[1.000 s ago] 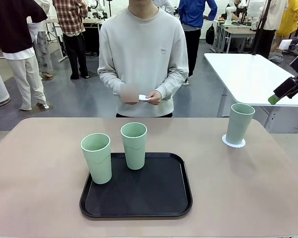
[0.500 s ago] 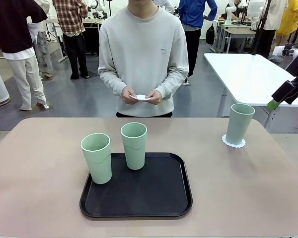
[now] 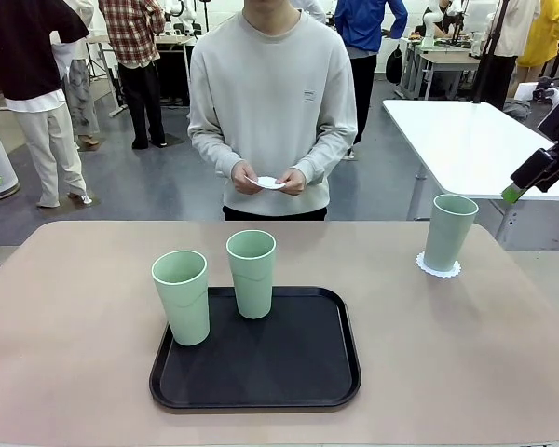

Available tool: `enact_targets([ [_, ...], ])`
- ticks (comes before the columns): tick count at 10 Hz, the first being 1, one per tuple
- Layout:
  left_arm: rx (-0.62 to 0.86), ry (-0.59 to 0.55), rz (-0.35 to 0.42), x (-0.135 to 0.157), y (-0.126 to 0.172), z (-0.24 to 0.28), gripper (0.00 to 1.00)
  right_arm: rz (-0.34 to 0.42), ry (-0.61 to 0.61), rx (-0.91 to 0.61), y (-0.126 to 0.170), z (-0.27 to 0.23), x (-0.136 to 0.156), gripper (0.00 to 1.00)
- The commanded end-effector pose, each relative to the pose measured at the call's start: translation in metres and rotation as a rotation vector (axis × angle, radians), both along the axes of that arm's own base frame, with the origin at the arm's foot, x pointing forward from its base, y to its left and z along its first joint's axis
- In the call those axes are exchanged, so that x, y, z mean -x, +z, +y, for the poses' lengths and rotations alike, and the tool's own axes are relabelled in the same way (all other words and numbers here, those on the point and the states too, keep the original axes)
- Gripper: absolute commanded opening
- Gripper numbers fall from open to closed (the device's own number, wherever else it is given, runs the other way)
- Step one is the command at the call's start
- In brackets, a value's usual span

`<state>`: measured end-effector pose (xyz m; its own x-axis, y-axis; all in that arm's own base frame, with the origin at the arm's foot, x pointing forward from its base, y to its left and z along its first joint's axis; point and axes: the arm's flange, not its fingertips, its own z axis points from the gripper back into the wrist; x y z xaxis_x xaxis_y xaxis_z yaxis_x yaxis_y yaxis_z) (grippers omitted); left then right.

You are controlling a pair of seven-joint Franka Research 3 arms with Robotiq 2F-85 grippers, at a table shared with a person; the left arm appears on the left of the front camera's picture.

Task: Place coasters on the table and set cups on them.
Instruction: Take one Reusable plastic cup from the Flat Tray and place it on a coaster set by the human.

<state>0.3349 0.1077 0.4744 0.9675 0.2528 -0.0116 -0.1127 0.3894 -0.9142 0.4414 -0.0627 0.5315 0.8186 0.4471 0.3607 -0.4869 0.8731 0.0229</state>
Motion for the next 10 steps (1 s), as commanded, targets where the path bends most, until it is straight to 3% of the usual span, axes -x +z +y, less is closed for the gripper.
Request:
enact_targets([
  [1,0.018,-0.006,-0.02,-0.001,0.001,-0.001,1.0,-0.005,-0.015,0.024,-0.002,0.002,0.002,1.0],
  [6,0.018,-0.006,-0.02,-0.001,0.001,-0.001,1.0,0.0,0.0,-0.001,0.0,0.0,0.0,1.0],
  [7,0.018,-0.006,-0.02,-0.001,0.001,-0.001,1.0,0.067,0.045,-0.218,0.011,-0.019,0.038,1.0],
  [8,0.018,-0.006,-0.02,-0.001,0.001,-0.001,1.0,0.126,-0.015,-0.41,0.014,-0.052,0.044,1.0],
  [10,0.018,-0.006,-0.02,-0.001,0.001,-0.001,1.0,0.355,-0.127,-0.705,-0.005,-0.124,0.022,1.0],
])
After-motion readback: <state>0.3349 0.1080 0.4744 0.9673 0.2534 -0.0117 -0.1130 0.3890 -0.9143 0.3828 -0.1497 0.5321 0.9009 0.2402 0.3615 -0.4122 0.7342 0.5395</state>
